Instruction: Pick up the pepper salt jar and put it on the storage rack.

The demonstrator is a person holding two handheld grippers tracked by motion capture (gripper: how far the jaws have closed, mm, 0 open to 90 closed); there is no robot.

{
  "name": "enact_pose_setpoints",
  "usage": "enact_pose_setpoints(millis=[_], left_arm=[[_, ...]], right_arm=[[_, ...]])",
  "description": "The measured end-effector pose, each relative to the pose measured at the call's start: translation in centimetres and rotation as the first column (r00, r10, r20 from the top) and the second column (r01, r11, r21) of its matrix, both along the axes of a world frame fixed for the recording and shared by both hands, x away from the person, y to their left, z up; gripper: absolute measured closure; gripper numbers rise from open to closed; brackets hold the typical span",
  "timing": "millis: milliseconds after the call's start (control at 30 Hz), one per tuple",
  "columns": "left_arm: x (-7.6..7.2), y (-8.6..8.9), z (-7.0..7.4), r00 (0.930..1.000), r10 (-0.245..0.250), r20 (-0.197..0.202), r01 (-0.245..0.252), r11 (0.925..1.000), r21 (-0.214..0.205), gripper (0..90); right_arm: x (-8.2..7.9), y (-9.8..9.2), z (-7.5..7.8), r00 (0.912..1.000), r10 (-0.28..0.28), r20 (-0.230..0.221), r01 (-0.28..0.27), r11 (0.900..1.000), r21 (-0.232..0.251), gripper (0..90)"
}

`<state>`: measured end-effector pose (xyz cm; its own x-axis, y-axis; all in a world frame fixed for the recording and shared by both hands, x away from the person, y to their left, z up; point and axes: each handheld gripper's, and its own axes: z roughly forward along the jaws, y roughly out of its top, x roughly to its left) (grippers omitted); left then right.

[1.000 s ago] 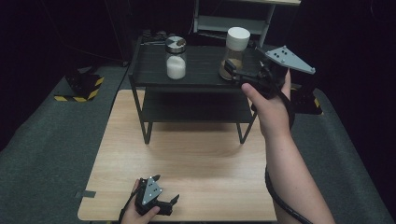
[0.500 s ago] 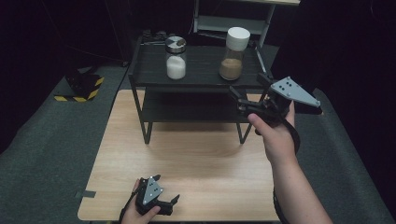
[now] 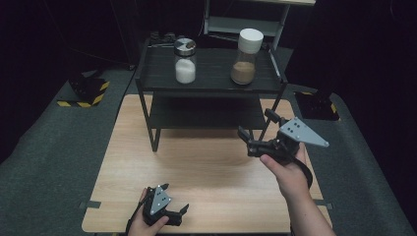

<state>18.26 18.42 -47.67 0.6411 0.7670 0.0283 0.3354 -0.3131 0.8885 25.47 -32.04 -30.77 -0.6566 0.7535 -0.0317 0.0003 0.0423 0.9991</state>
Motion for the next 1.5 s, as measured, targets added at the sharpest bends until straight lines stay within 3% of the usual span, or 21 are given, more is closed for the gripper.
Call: enact_pose_setpoints(millis=[433, 700, 867, 967, 1100, 1333, 1500], left_arm=[[-0.1, 0.0, -0.1, 0.9999, 0.006, 0.009, -0.006, 1.0000, -0.007, 0.8], [-0.2, 0.0, -0.2, 0.9999, 0.008, 0.011, -0.008, 0.9999, -0.007, 0.8], [-0.1, 0.0, -0.1, 0.9999, 0.007, 0.009, -0.006, 1.0000, -0.002, 0.8], [-0.1, -0.1, -0.1, 0.9999, 0.010, 0.010, -0.010, 1.0000, -0.002, 0.8], [-0.1, -0.2, -0.1, 0.9999, 0.010, 0.010, -0.010, 0.9999, -0.002, 0.8], [-0.1, -0.4, -0.1, 0.9998, 0.012, 0.018, -0.012, 0.9999, 0.008, 0.8], [-0.2, -0.7, 0.0, 0.9994, 0.026, 0.020, -0.027, 0.9995, 0.018, 0.8]], right_arm=[[-1.8, -1.8, -4.4, 0.9989, 0.010, -0.045, -0.009, 0.9999, 0.010, 0.3], [-3.3, -2.2, -6.9, 0.9985, 0.010, -0.053, -0.012, 0.9991, -0.042, 0.3], [-3.9, -2.4, -8.8, 0.9964, 0.003, -0.084, -0.009, 0.9977, -0.067, 0.3], [-4.0, -2.6, -10.0, 0.9935, -0.003, -0.113, -0.004, 0.9977, -0.068, 0.4], [-4.2, -2.8, -11.6, 0.9896, -0.023, -0.142, 0.007, 0.9943, -0.107, 0.5], [-4.5, -3.2, -14.3, 0.9733, -0.069, -0.219, 0.040, 0.9900, -0.136, 0.4], [-4.3, -3.3, -15.2, 0.9587, -0.099, -0.267, 0.044, 0.9777, -0.205, 0.4]])
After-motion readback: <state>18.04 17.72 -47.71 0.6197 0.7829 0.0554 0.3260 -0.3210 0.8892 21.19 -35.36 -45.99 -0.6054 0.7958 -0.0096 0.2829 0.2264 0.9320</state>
